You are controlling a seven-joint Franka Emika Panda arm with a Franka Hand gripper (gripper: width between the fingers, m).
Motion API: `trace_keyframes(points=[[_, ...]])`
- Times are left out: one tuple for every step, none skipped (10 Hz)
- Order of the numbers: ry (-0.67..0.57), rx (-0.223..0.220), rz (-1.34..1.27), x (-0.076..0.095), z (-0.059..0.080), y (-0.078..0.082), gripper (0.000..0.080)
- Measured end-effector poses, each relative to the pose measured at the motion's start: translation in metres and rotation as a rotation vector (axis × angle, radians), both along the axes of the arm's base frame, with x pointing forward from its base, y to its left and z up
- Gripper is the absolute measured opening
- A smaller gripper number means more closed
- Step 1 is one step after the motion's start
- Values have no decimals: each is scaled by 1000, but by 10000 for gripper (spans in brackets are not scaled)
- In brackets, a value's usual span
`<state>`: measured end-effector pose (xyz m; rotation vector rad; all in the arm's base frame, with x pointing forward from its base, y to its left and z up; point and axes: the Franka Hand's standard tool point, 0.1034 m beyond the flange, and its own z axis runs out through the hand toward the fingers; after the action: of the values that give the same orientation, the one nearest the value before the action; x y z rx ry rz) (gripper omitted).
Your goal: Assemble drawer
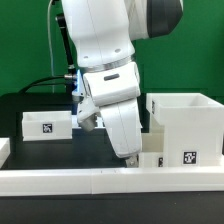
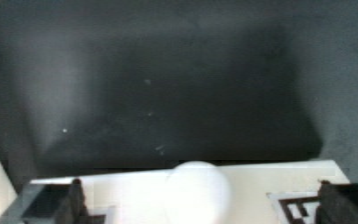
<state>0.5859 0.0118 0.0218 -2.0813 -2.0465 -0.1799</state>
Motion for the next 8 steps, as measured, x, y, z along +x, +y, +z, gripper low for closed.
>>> trace_keyframes(points=[[0,1,24,0,-1,10,649],[1,2,45,-1,-2,18,649],[7,3,32,-1,-3,24,649],[11,-11,21,-1,-3,25,649],[11,-22,23,0,-3,25,649],[9,-23,23,0,-1,22,649],[10,-28,30,-2,0,6,649],[22,-34,15,-5,1,-13,649]])
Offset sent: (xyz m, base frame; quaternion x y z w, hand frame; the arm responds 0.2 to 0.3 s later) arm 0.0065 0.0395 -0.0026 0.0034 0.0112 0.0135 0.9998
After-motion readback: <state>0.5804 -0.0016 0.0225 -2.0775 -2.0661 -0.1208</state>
